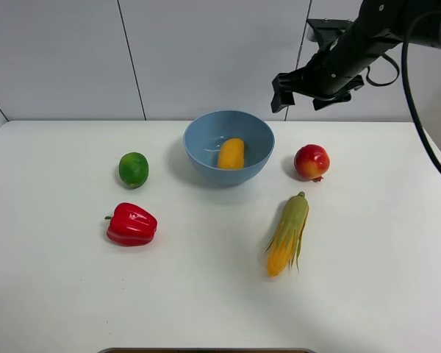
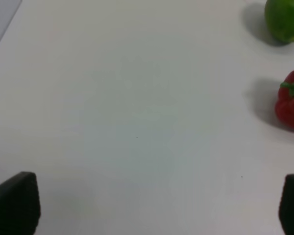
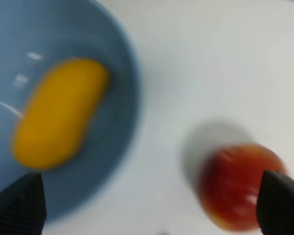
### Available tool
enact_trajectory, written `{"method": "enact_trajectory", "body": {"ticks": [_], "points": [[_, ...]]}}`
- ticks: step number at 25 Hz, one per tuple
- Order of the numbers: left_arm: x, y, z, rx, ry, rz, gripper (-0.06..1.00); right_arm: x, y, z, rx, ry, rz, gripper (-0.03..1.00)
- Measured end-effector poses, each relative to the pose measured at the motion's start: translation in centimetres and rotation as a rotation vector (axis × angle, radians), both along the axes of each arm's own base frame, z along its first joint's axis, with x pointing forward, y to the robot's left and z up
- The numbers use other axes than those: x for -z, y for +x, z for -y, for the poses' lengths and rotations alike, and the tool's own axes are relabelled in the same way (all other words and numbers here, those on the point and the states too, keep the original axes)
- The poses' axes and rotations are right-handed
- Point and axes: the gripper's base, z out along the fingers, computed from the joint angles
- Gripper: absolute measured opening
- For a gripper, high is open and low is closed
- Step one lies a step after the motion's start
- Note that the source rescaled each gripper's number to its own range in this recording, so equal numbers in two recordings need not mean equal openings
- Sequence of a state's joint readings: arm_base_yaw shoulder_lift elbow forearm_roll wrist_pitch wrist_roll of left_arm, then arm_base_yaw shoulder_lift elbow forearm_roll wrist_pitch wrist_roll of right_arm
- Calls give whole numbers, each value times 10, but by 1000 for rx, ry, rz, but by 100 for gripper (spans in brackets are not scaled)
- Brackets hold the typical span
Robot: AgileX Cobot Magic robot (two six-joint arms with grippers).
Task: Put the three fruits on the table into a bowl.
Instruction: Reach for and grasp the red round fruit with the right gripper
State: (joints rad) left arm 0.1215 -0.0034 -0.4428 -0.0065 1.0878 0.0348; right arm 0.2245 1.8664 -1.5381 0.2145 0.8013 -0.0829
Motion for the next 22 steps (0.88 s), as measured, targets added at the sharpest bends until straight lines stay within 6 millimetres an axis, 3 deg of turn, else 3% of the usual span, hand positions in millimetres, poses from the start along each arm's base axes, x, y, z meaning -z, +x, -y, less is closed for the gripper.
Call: {"method": "enact_trajectory", "body": {"ticks": [9,14,16,22], "points": [[0,0,0,0,0,0,100,6,-2,52,76,-92,-120,78],[0,0,0,0,0,0,100,12,0,55,82,-93,-149,85],[0,0,0,0,0,0,100,23,2,54,79,-98,-188,90],[0,0,0,0,0,0,100,45,8,54,77,-104,-234,93]]}}
